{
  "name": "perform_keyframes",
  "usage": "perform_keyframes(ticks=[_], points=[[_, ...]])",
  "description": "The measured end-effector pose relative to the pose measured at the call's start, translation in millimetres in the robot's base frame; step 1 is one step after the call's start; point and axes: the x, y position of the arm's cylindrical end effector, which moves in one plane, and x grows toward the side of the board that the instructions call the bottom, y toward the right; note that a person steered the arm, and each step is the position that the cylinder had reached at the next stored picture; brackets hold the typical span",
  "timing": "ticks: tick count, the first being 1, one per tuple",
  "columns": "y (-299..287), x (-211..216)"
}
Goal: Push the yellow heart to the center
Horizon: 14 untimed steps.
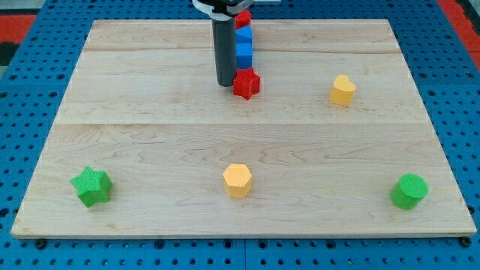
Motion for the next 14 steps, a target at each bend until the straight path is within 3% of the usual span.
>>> perform_keyframes(ticks=[2, 4, 5, 6, 8, 10, 11, 13, 14], points=[[-5.7, 49.2], [170.2, 60.3], [220.0, 68.9], [260.1, 21.5], [164.2, 38.3], [181.3, 15.2], [127.8, 5.1], [116.6, 47.2], [132.1, 39.7]])
